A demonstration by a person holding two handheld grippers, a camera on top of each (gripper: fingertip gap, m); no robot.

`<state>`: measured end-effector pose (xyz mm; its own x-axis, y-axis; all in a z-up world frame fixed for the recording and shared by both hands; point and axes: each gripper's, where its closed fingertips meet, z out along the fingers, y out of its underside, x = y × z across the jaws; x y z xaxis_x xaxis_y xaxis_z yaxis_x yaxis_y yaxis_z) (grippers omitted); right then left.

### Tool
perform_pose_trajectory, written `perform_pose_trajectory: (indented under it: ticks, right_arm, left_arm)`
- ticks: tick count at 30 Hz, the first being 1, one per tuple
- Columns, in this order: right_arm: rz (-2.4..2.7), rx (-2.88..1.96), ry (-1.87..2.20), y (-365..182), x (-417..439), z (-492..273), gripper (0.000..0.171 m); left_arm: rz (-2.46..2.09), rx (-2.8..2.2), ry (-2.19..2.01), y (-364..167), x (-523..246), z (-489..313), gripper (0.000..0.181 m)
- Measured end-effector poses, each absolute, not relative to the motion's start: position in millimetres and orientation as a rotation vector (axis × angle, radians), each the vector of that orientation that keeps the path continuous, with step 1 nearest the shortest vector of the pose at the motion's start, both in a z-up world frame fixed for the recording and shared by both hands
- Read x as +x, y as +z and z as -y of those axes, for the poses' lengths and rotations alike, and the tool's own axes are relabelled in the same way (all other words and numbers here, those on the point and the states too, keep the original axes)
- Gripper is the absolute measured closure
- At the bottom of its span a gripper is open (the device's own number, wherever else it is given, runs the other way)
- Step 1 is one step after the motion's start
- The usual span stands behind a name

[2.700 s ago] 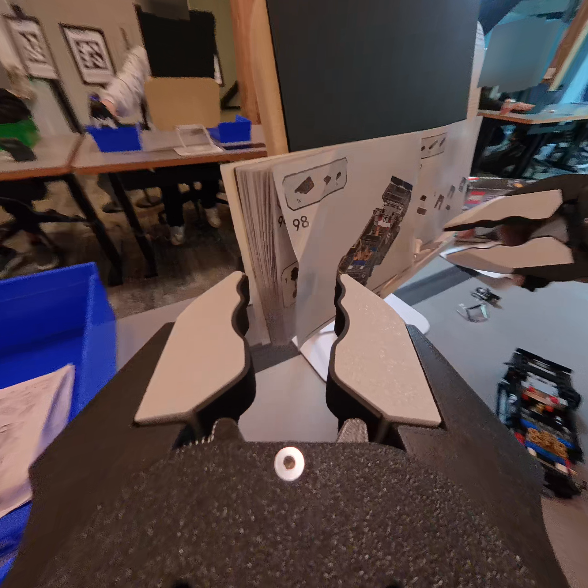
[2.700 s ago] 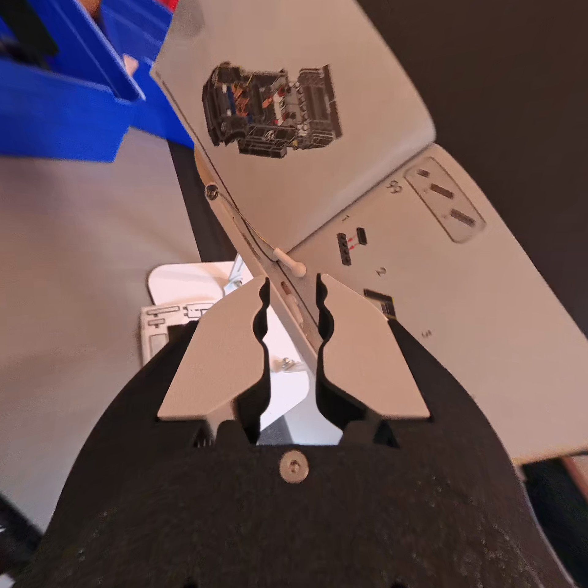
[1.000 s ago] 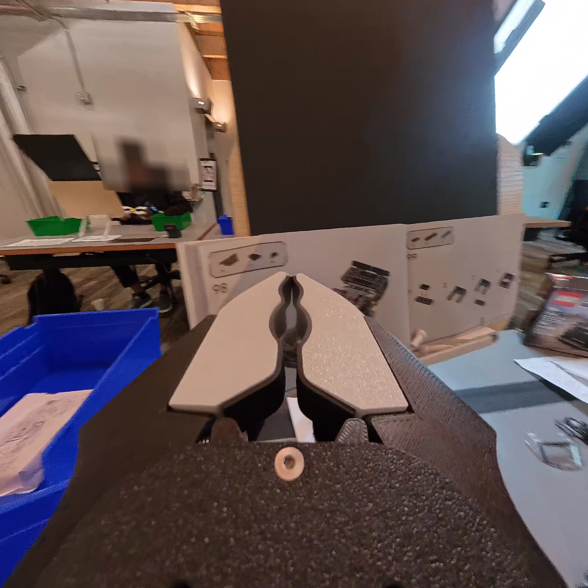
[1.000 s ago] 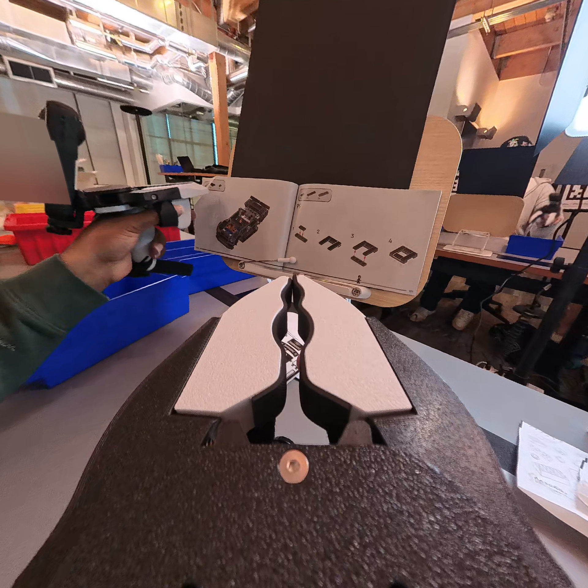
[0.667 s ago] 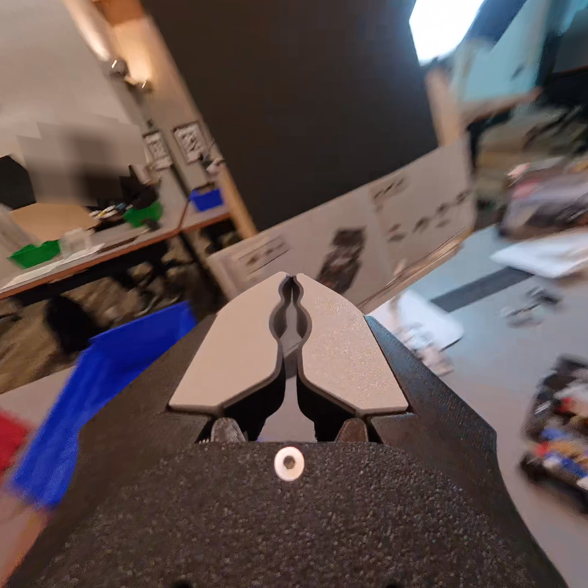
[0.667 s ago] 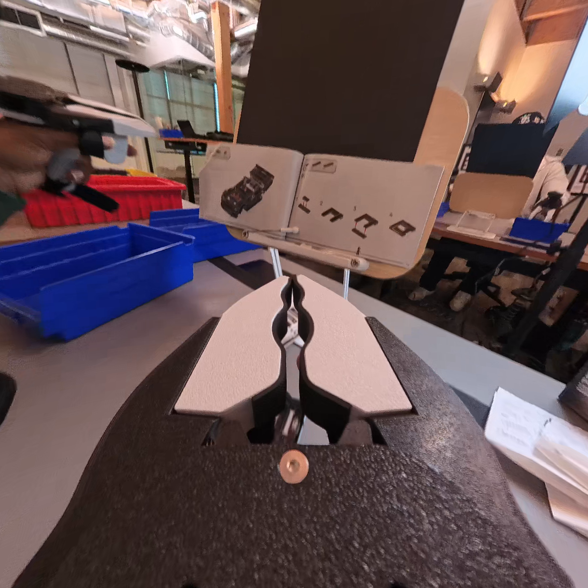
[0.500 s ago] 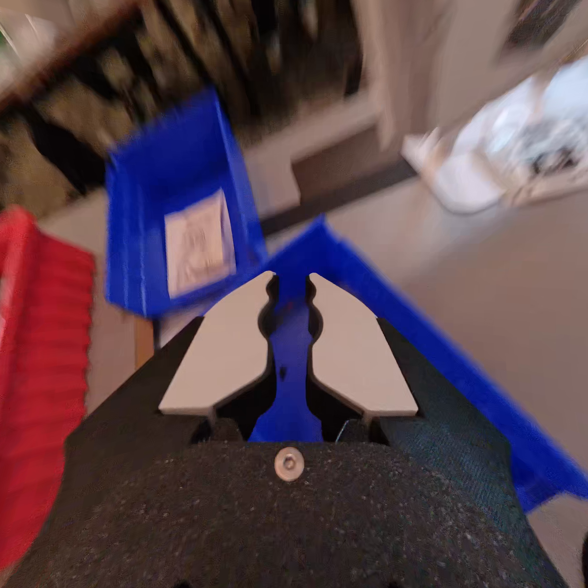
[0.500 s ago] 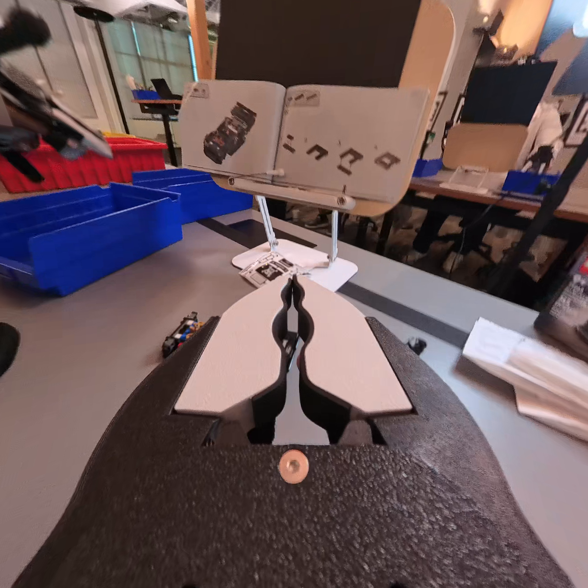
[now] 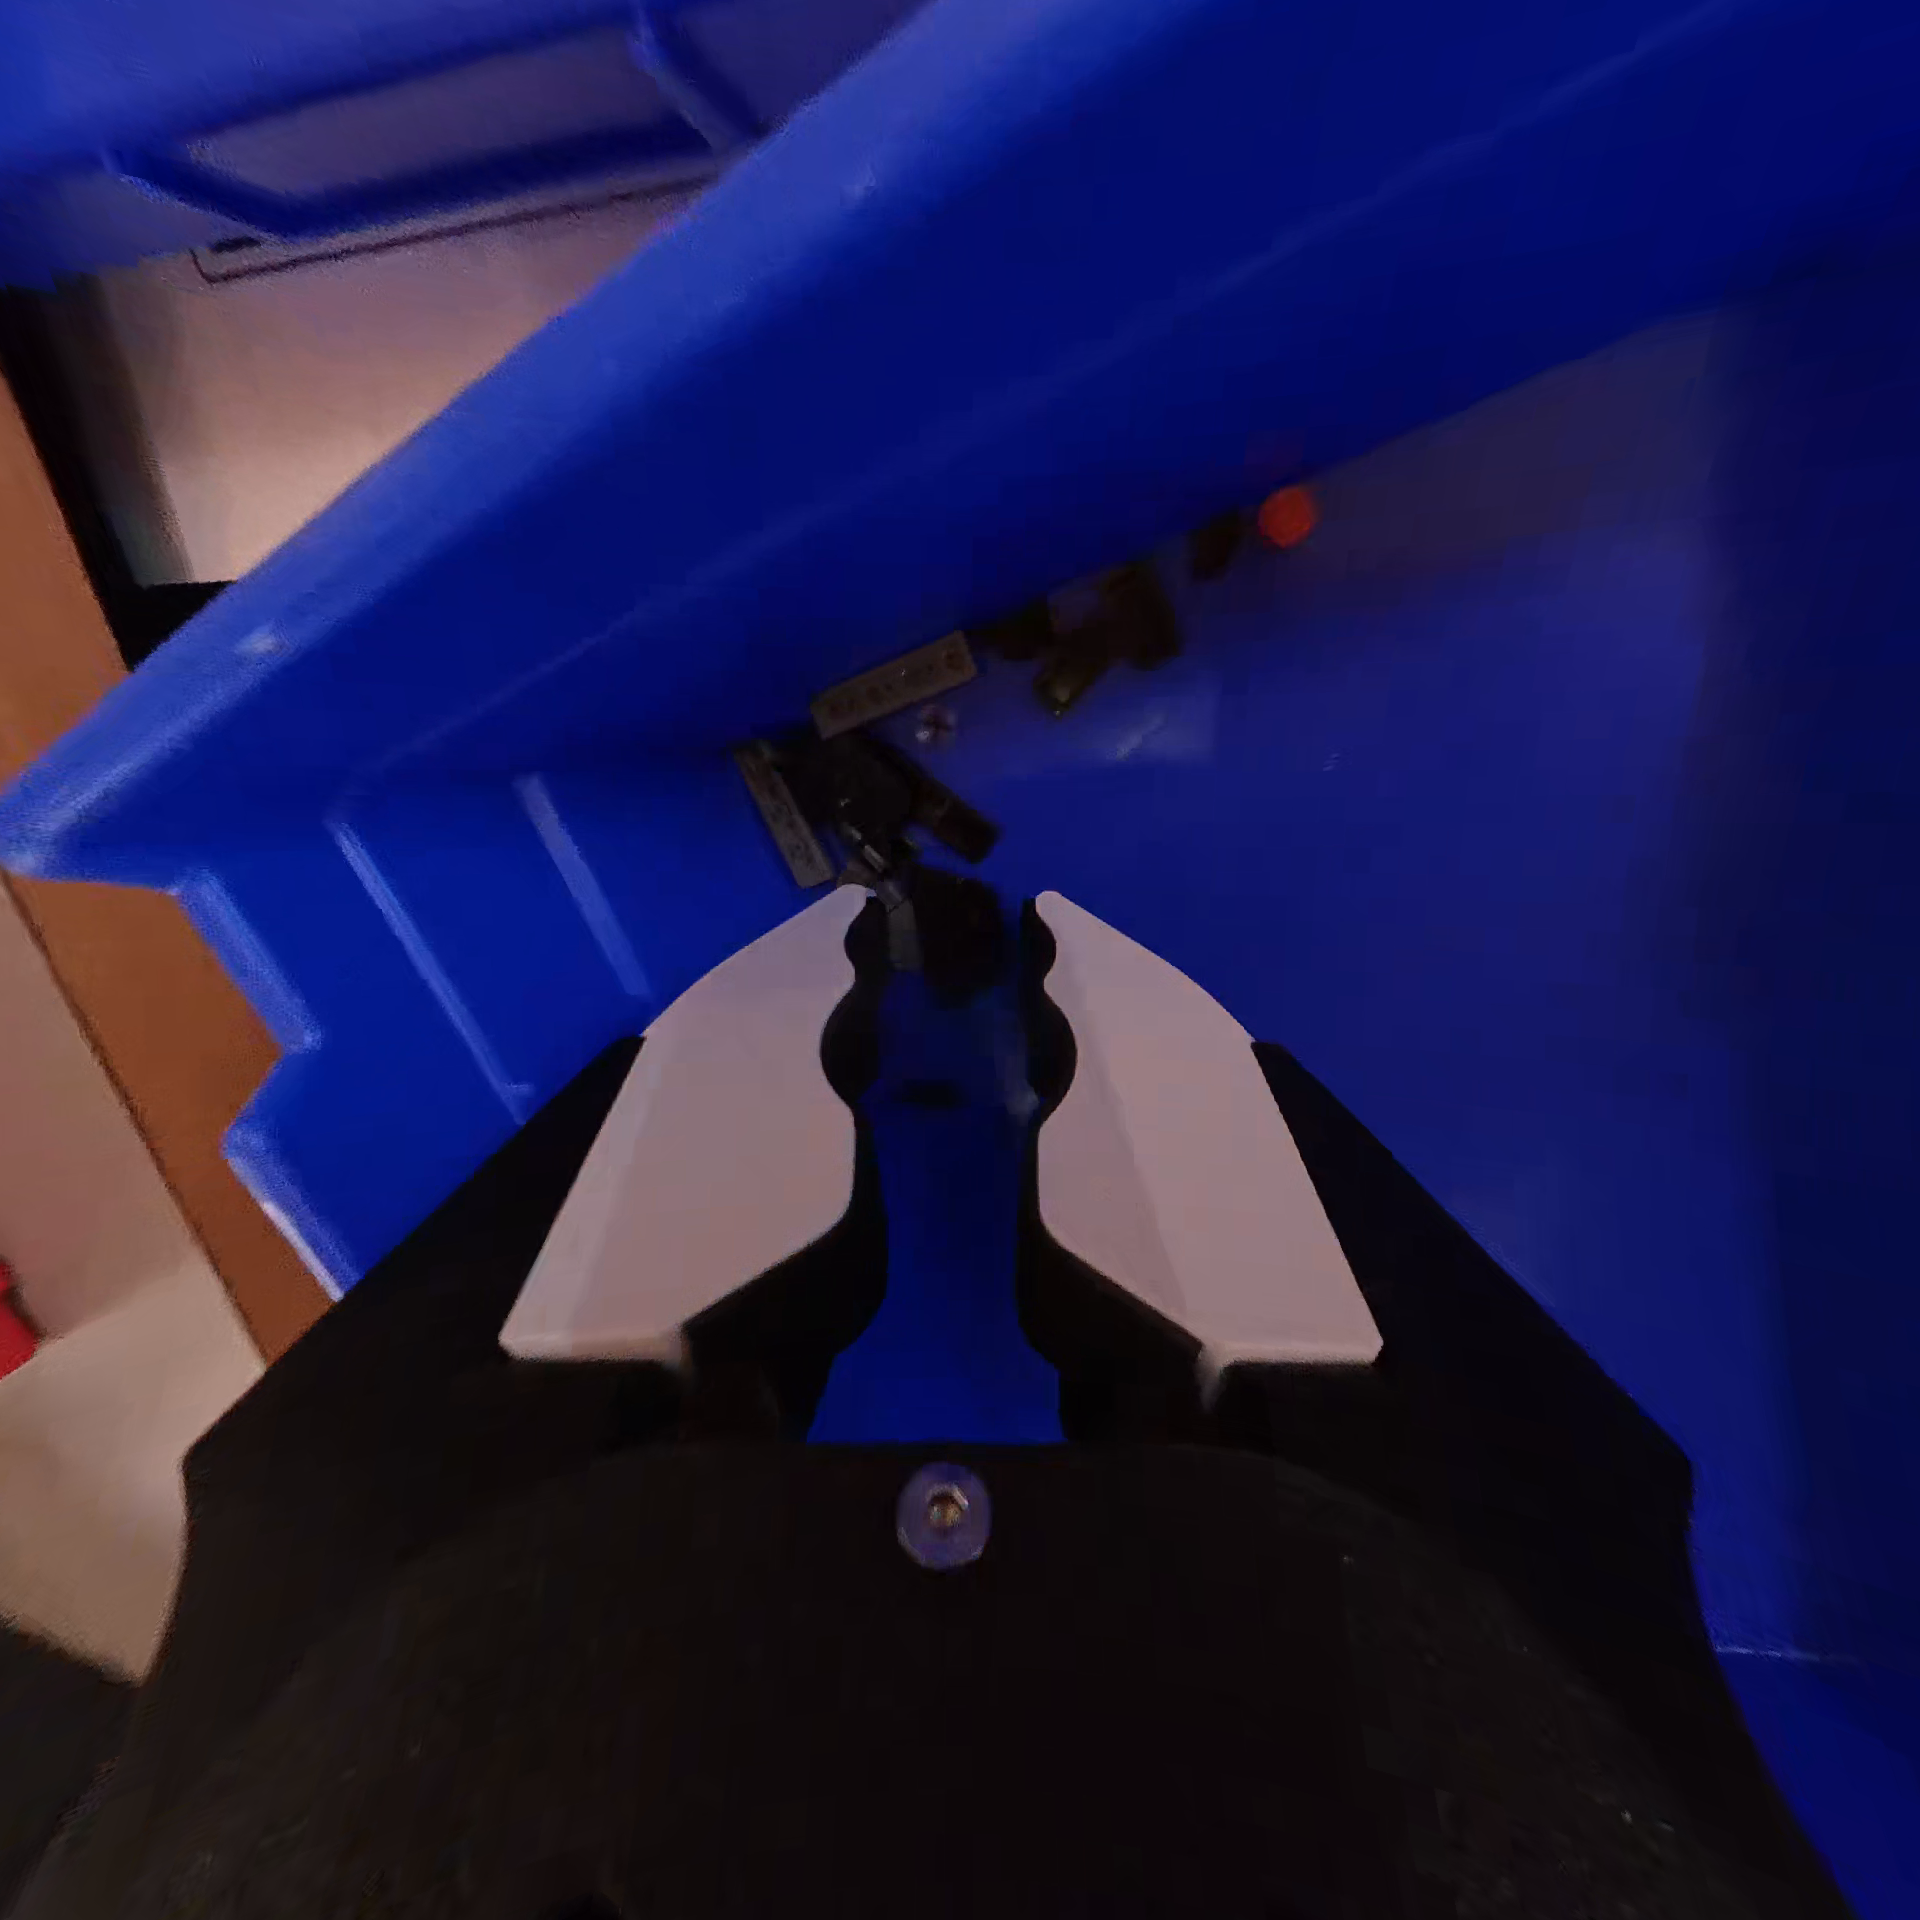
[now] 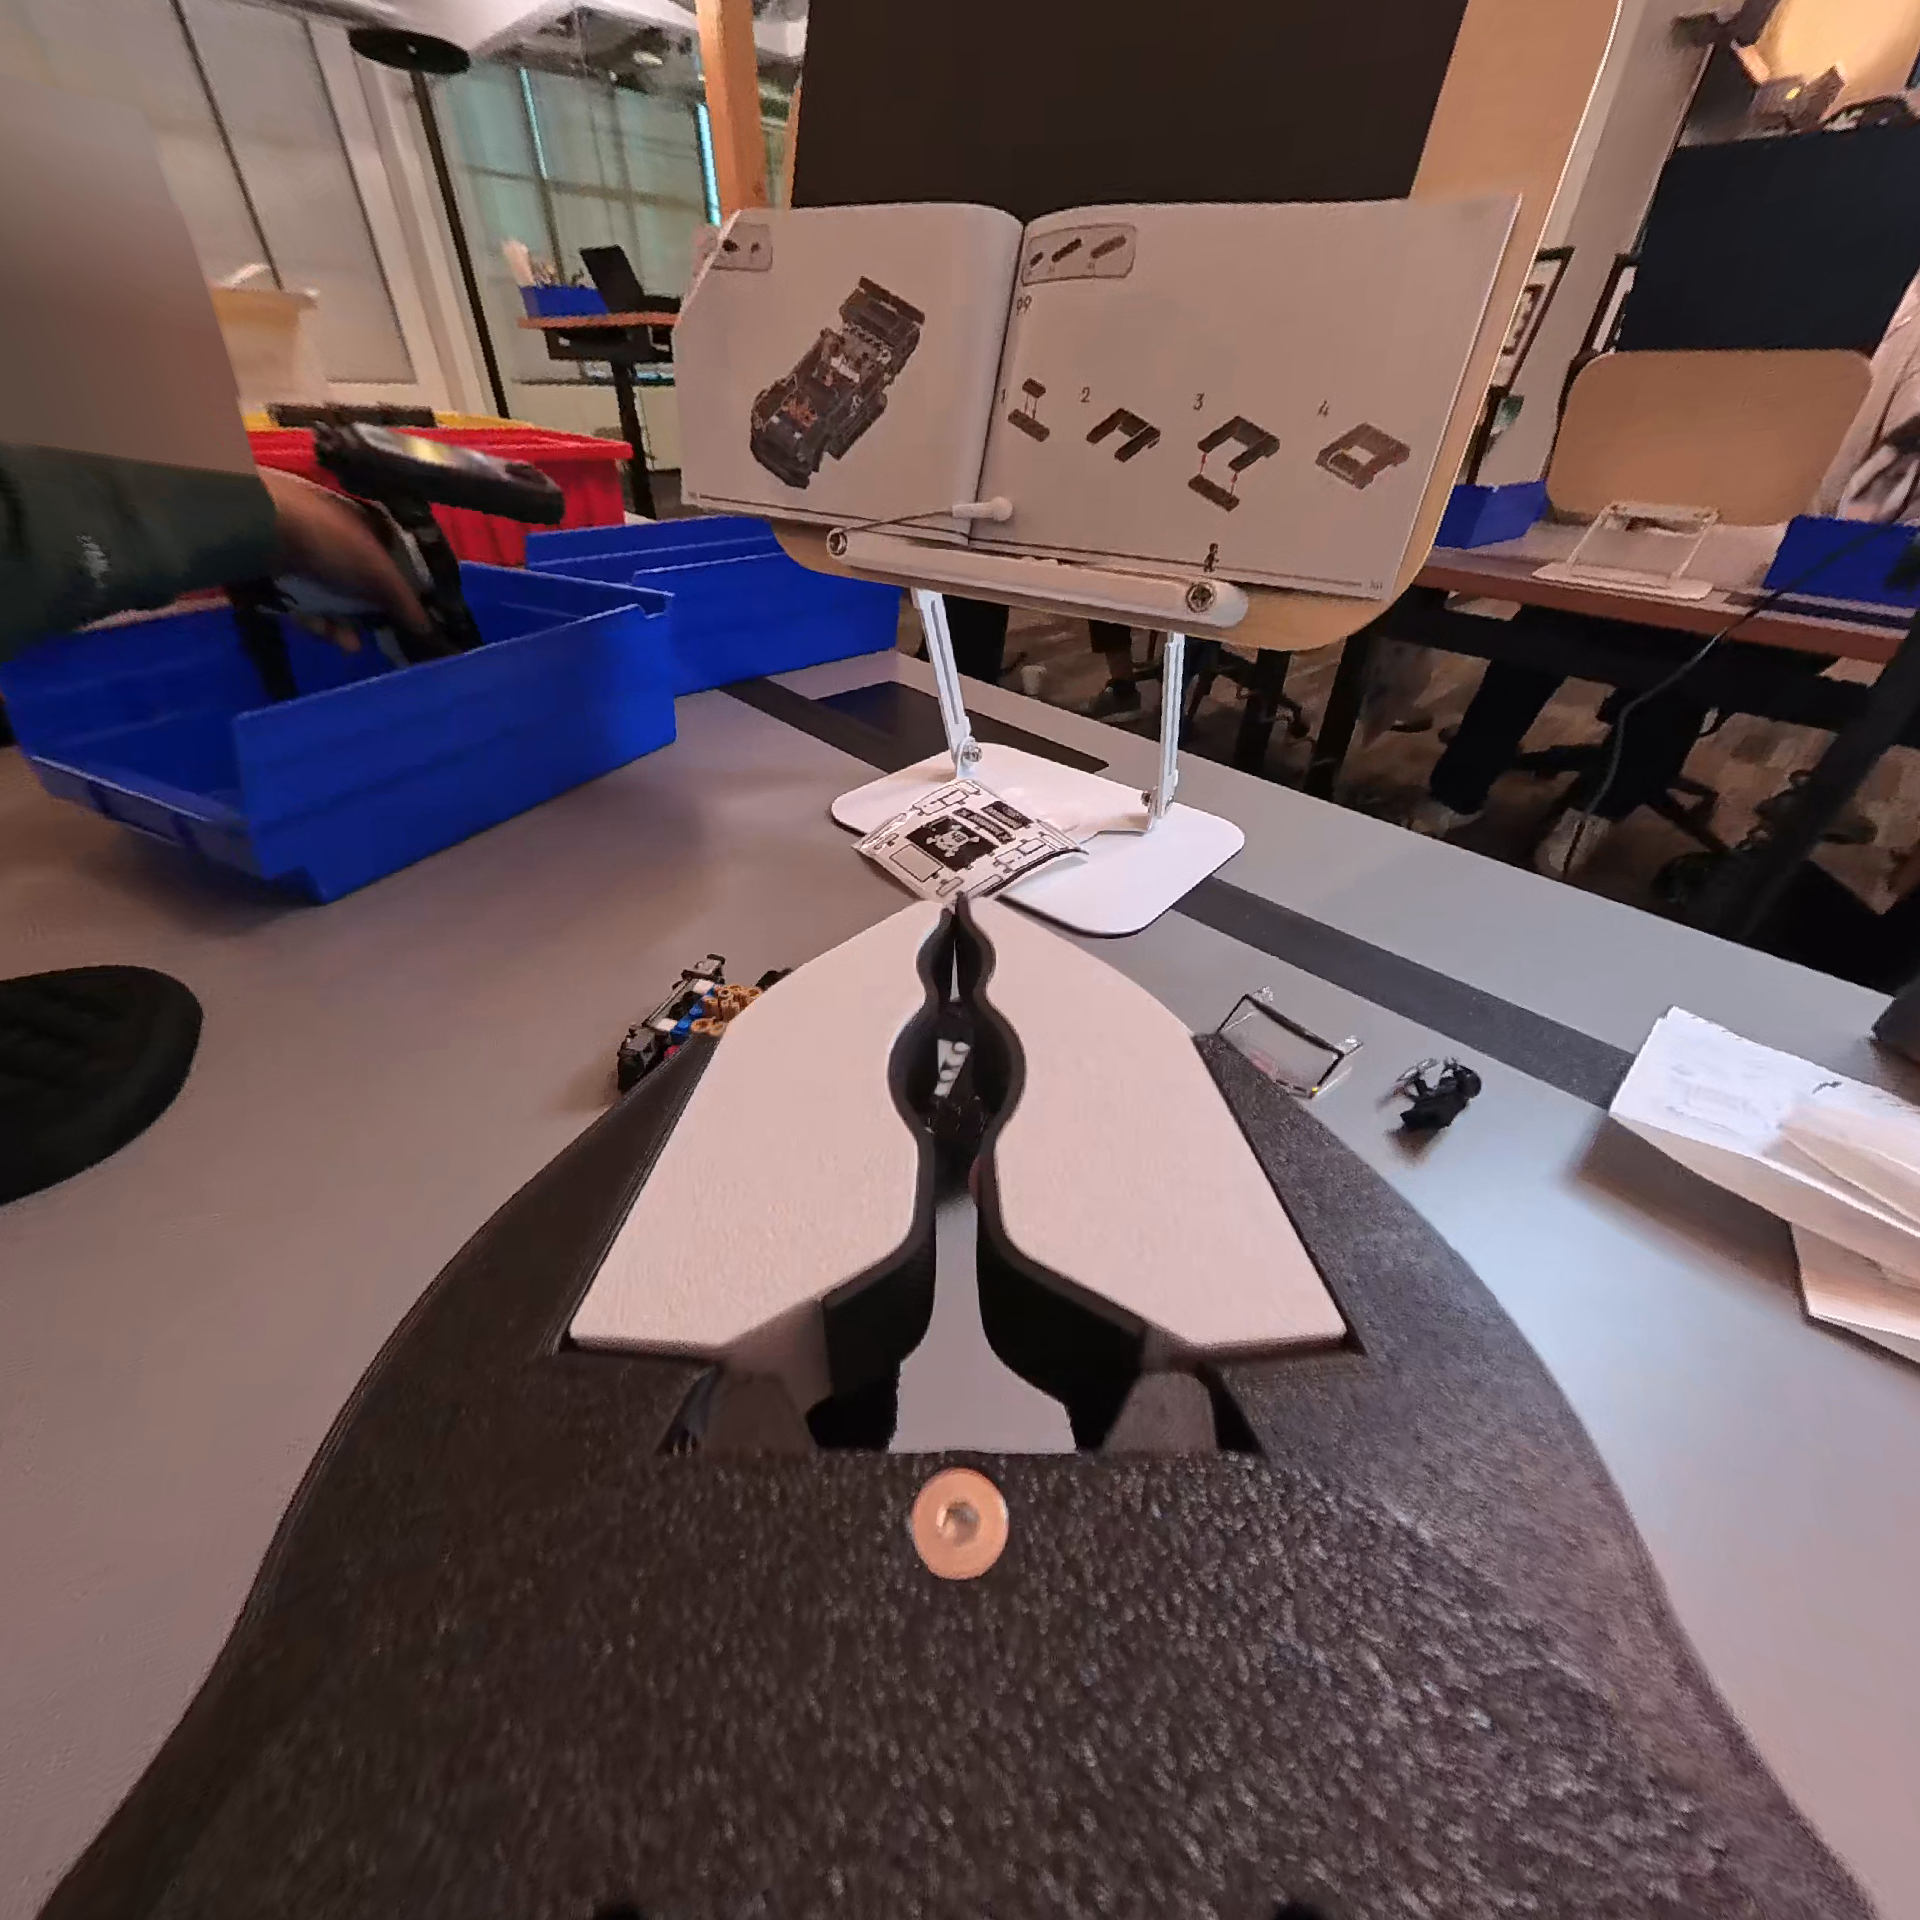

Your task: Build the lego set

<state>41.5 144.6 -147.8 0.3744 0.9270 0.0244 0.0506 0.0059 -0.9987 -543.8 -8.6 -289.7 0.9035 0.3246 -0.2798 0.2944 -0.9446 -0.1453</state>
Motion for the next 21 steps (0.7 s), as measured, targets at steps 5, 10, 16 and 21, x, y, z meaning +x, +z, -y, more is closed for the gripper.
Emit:
perform_pose_trajectory:
  ticks: [5,10,16,21]
  right_arm:
    - [0.973,-1.394,0.883,-152,45,-145,0.171]
    - [0.977,-1.41,0.889,-157,48,-147,0.171]
    - [0.961,-1.419,0.878,-157,51,-150,0.171]
    - [0.968,-1.42,0.869,-158,50,-149,0.171]
  left_arm:
    - [0.476,-3.066,0.533,-297,-548,14,0.157]
    - [0.441,-3.126,0.503,-300,-546,18,0.171]
    - [0.344,-3.15,0.502,-299,-543,17,0.178]
    - [0.205,-3.115,0.487,-295,-531,16,0.179]
